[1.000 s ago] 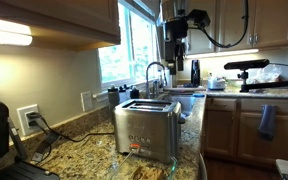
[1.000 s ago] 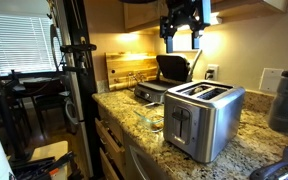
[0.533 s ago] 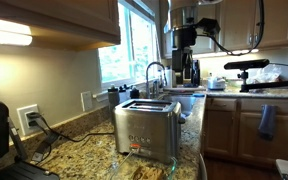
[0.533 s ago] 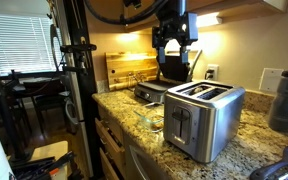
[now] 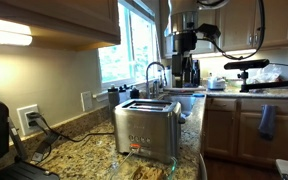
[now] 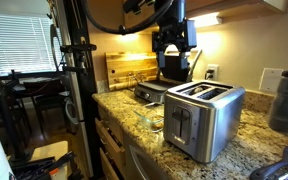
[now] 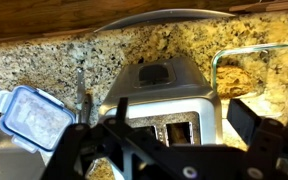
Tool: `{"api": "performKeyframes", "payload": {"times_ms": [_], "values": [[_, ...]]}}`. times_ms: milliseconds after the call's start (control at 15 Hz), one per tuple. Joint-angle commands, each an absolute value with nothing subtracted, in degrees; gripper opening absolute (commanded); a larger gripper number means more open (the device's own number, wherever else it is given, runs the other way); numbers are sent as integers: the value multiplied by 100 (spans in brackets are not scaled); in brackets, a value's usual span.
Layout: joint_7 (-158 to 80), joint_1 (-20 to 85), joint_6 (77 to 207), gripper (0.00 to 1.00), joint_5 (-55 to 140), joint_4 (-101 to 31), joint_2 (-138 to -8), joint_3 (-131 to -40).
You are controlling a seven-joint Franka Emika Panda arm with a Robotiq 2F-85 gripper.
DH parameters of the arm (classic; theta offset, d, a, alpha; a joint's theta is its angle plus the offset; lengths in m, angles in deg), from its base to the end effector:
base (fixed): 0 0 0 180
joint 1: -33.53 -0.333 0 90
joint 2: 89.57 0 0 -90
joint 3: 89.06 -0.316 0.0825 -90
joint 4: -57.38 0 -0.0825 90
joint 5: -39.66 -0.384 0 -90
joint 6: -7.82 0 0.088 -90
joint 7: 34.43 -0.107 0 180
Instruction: Get the bread from the glass bowl and place it the toaster, then push the lever down
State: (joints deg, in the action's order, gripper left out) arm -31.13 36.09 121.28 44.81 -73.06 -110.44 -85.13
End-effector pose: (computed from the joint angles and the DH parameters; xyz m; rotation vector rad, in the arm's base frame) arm 0.4455 -0.0586 0.5057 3.0754 -0.0292 0.0959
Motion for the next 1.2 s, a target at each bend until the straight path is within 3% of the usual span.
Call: {"api": "performKeyframes", "payload": {"times_ms": [0,800,933,1133], "values": [[-3168,3663,12195,100,4563,-7370,-11087,-8551],[-3107,3873,13261,100,4455,-8205,-11379,-8306],[-3109,3899,13331,74,4421,-8333,-11392,-8259],[-2958,3836,13634,54,4098,-8574,-11442,-8123]]}}
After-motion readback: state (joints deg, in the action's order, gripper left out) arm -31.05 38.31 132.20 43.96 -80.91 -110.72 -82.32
